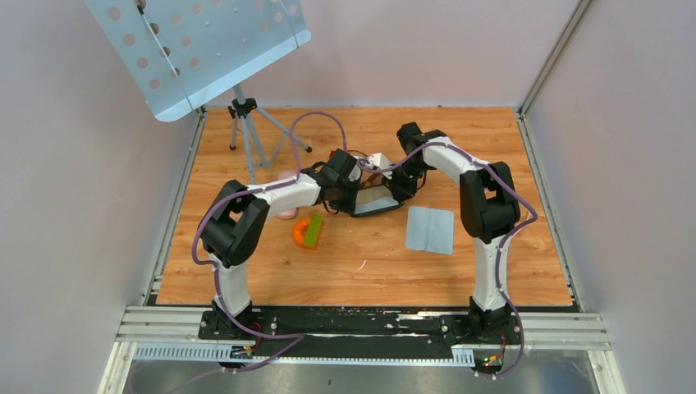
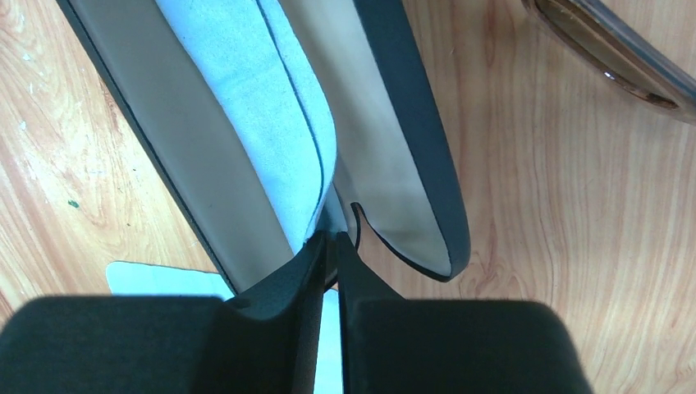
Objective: Organize the sunglasses
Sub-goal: Place the glasses cleaning cloth in the sunglasses case.
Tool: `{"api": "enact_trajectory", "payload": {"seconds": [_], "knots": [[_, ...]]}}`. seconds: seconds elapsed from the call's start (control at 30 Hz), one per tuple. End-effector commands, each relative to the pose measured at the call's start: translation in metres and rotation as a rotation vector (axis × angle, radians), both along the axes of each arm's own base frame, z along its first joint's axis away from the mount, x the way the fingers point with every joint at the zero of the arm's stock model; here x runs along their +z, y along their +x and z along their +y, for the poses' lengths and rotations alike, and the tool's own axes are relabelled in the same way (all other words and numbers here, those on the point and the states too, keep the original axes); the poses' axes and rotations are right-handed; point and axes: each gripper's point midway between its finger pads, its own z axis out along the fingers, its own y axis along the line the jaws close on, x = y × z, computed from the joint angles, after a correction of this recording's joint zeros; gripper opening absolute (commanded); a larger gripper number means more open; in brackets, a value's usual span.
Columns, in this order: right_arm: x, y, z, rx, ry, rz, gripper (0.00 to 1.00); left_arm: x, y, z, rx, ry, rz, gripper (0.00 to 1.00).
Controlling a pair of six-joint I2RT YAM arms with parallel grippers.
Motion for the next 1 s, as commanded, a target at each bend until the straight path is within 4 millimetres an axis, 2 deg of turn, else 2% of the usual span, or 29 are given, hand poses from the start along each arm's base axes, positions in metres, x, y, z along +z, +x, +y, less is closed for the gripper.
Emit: {"api": "enact_trajectory", "payload": {"seconds": [0.0, 0.3, 0.53, 0.6, 0.83, 0.97], "knots": [[-0.001, -0.006, 0.002, 0.013, -0.006, 0.001, 0.13, 0.015, -0.010, -0.026, -0.143, -0.068, -0.053, 0.09], [-0.001, -0.008, 0.003, 0.006, 0.003, -0.007, 0.13, 0.018, -0.010, -0.027, -0.148, -0.089, -0.078, 0.14], [0.005, -0.014, 0.004, -0.030, 0.072, -0.118, 0.17, 0.023, -0.014, -0.026, -0.168, -0.140, -0.146, 0.17], [0.000, -0.021, 0.002, -0.029, 0.080, -0.132, 0.18, 0.021, -0.016, -0.023, -0.178, -0.129, -0.158, 0.19], [-0.007, -0.028, 0.000, -0.014, 0.093, -0.159, 0.20, 0.008, -0.025, -0.012, -0.192, -0.096, -0.159, 0.22], [-0.002, -0.027, 0.002, -0.009, 0.116, -0.191, 0.21, 0.008, -0.028, -0.011, -0.193, -0.105, -0.183, 0.22]]}}
